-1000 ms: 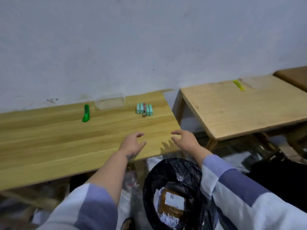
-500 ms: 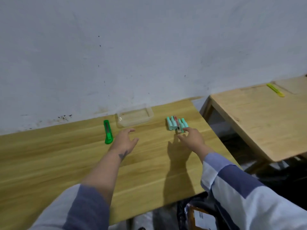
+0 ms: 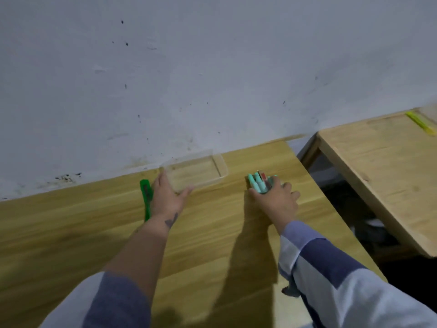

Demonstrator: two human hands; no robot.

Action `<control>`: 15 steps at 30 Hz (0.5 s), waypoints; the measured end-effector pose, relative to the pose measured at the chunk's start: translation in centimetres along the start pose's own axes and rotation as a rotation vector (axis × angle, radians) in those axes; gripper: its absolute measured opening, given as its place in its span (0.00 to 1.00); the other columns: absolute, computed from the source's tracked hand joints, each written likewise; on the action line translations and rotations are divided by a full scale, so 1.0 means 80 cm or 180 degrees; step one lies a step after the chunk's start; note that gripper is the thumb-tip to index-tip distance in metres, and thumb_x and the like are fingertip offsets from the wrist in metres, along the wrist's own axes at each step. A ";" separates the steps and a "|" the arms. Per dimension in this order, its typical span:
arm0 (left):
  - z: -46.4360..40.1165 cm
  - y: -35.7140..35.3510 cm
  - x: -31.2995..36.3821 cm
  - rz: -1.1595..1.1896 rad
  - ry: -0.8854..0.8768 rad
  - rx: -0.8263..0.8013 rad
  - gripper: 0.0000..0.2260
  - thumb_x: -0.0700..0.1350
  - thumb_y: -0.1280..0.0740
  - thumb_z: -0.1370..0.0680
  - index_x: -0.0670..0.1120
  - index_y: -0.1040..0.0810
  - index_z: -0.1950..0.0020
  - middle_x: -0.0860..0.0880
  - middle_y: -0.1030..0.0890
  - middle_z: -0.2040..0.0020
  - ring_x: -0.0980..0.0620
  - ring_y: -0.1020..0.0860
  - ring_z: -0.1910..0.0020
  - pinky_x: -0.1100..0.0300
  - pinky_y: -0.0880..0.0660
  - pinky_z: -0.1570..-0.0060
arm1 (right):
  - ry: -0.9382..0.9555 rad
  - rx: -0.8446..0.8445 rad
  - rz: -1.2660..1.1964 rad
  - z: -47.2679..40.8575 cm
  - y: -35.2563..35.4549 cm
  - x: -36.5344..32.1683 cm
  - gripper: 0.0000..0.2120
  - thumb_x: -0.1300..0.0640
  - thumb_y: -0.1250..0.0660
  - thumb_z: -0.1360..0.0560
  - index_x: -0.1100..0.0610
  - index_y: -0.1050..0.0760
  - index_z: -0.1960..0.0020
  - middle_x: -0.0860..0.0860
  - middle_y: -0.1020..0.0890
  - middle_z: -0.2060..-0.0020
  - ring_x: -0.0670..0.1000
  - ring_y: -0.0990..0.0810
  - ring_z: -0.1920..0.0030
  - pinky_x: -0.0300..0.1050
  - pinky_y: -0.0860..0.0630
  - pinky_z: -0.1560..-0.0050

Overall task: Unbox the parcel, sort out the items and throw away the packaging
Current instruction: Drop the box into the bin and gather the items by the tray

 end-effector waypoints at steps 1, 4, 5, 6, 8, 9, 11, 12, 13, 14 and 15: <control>-0.004 -0.004 0.000 0.0019 0.0042 -0.0032 0.43 0.58 0.30 0.28 0.44 0.49 0.22 0.44 0.42 0.23 0.46 0.42 0.25 0.53 0.41 0.30 | 0.0021 0.0010 0.0080 -0.005 -0.001 -0.005 0.34 0.35 0.36 0.31 0.47 0.39 0.30 0.58 0.32 0.38 0.63 0.34 0.38 0.57 0.30 0.42; -0.014 -0.014 0.002 0.0060 0.0125 -0.0075 0.43 0.59 0.31 0.27 0.45 0.52 0.22 0.44 0.43 0.23 0.45 0.44 0.24 0.53 0.42 0.29 | 0.0102 -0.0096 0.0200 -0.024 -0.001 -0.020 0.32 0.37 0.34 0.31 0.48 0.36 0.32 0.59 0.31 0.38 0.64 0.34 0.39 0.55 0.31 0.42; -0.016 -0.016 0.002 0.0072 0.0137 -0.0068 0.43 0.58 0.31 0.27 0.46 0.52 0.22 0.44 0.42 0.23 0.45 0.43 0.24 0.52 0.41 0.29 | 0.0135 -0.0128 0.0253 -0.029 -0.001 -0.023 0.32 0.38 0.33 0.32 0.49 0.36 0.33 0.60 0.31 0.39 0.64 0.34 0.39 0.55 0.31 0.43; -0.018 -0.018 0.001 0.0086 0.0148 -0.0061 0.43 0.58 0.31 0.27 0.46 0.53 0.22 0.44 0.41 0.23 0.44 0.43 0.25 0.51 0.41 0.29 | 0.0175 -0.0155 0.0305 -0.034 -0.001 -0.026 0.32 0.38 0.33 0.33 0.49 0.36 0.33 0.60 0.30 0.40 0.63 0.33 0.39 0.54 0.30 0.43; -0.021 -0.021 -0.001 0.0118 0.0193 -0.0066 0.43 0.58 0.31 0.27 0.47 0.53 0.22 0.44 0.40 0.24 0.44 0.42 0.25 0.50 0.39 0.29 | 0.0306 -0.0268 0.0368 -0.042 -0.004 -0.029 0.32 0.39 0.33 0.33 0.46 0.38 0.33 0.60 0.31 0.41 0.63 0.33 0.40 0.53 0.31 0.46; -0.022 -0.022 -0.001 0.0139 0.0222 -0.0067 0.43 0.58 0.31 0.27 0.48 0.53 0.22 0.44 0.39 0.24 0.43 0.41 0.26 0.50 0.38 0.29 | 0.0408 -0.0340 0.0399 -0.046 -0.006 -0.032 0.32 0.40 0.33 0.32 0.43 0.40 0.33 0.60 0.31 0.41 0.62 0.33 0.40 0.52 0.32 0.49; -0.024 -0.020 -0.002 0.0194 0.0277 -0.0050 0.44 0.57 0.29 0.28 0.48 0.52 0.22 0.43 0.36 0.25 0.43 0.38 0.27 0.50 0.36 0.31 | 0.0565 -0.0457 0.0444 -0.055 -0.008 -0.035 0.31 0.40 0.33 0.32 0.41 0.40 0.33 0.60 0.30 0.41 0.62 0.32 0.41 0.50 0.37 0.53; -0.024 -0.021 -0.002 0.0232 0.0286 -0.0043 0.44 0.56 0.28 0.29 0.48 0.50 0.22 0.43 0.35 0.26 0.43 0.36 0.28 0.49 0.34 0.31 | 0.0593 -0.0505 0.0436 -0.057 -0.006 -0.036 0.30 0.41 0.33 0.32 0.42 0.39 0.33 0.60 0.30 0.41 0.62 0.32 0.41 0.49 0.37 0.52; -0.023 -0.021 -0.002 0.0263 0.0287 -0.0051 0.44 0.56 0.27 0.30 0.48 0.49 0.22 0.42 0.34 0.27 0.43 0.34 0.29 0.49 0.33 0.32 | 0.0582 -0.0532 0.0412 -0.059 -0.006 -0.035 0.31 0.41 0.32 0.32 0.44 0.38 0.33 0.60 0.30 0.40 0.62 0.32 0.41 0.50 0.35 0.50; -0.022 -0.020 -0.001 0.0275 0.0280 -0.0068 0.44 0.55 0.26 0.30 0.48 0.48 0.22 0.42 0.32 0.28 0.43 0.33 0.29 0.49 0.32 0.33 | 0.0545 -0.0536 0.0368 -0.060 -0.005 -0.033 0.31 0.42 0.31 0.32 0.45 0.37 0.32 0.60 0.31 0.40 0.62 0.32 0.40 0.50 0.33 0.47; -0.021 -0.019 -0.002 0.0279 0.0273 -0.0092 0.44 0.54 0.26 0.30 0.47 0.47 0.22 0.42 0.32 0.28 0.43 0.32 0.30 0.49 0.31 0.33 | 0.0510 -0.0525 0.0335 -0.061 -0.005 -0.032 0.32 0.42 0.30 0.32 0.47 0.37 0.32 0.60 0.31 0.39 0.62 0.32 0.39 0.51 0.32 0.45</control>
Point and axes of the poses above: each hand's wrist, its own z-axis away from the middle knuckle, its own y-axis out of the back of the hand, x = y × z, the point moved 5 cm from there along -z, towards the middle knuckle
